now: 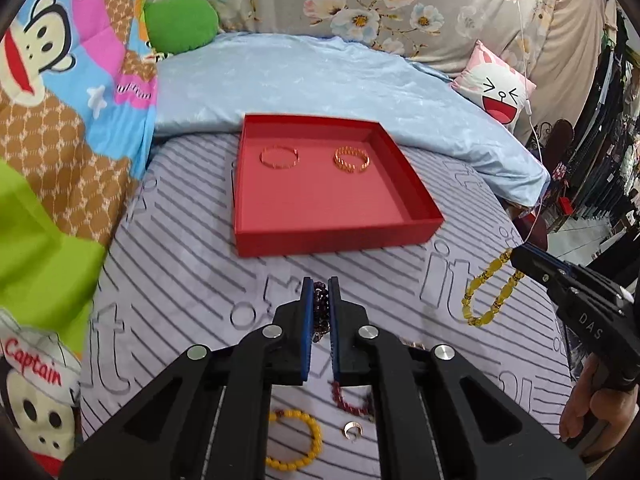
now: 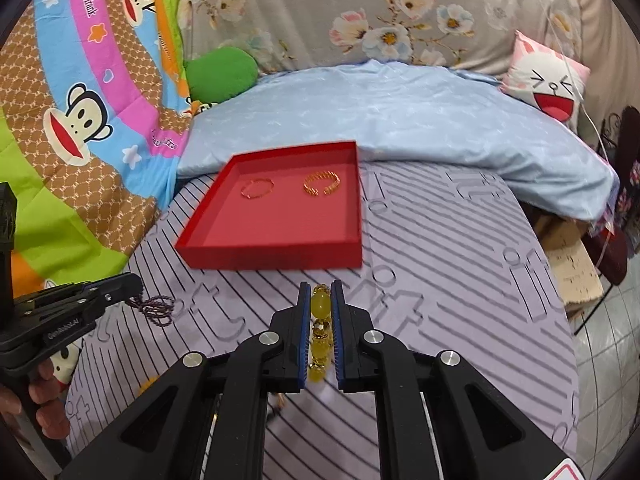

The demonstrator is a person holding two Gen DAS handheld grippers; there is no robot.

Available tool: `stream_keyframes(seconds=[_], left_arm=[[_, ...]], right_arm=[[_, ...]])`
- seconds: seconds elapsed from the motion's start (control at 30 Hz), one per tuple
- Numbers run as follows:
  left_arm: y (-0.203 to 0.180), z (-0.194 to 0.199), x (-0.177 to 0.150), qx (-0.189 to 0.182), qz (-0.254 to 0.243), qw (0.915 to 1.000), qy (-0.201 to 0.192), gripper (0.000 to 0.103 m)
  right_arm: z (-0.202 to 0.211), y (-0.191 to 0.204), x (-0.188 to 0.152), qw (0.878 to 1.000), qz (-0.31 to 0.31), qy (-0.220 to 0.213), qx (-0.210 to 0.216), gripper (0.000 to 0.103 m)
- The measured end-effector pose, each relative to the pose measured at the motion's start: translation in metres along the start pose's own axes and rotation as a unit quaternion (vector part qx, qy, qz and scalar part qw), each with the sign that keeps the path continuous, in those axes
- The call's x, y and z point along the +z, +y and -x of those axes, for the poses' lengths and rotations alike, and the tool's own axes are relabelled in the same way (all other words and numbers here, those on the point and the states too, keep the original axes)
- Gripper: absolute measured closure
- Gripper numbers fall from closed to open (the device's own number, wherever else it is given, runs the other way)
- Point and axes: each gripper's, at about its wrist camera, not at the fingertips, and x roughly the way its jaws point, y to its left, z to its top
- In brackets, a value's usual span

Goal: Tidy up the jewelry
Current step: 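Carry both bracelets into the red tray and open both tools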

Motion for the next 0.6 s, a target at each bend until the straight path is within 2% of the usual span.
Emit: stream_keyframes(seconds=[0.33,0.47,0.6], left_arm=[[0.008,-0.035,0.097,0.029,-0.024,0.9979,-0.053,0.096],[0.014,-0.068,0.125,0.035,-0.018,0.9977,-0.055,0.096],[0.019,-0.105,0.136,0.033,-0.014,0.9985,-0.041,0.096]], right_arm=[[-0.060,0.022,0.113,0.998,0.005,-0.021,0.059,0.094],[-0.096,0.024,0.137,0.996,-0.013,-0.016,0.083,0.094],[-0.140,0.020,0.139,0.996,-0.024,0.007,0.087,0.094]])
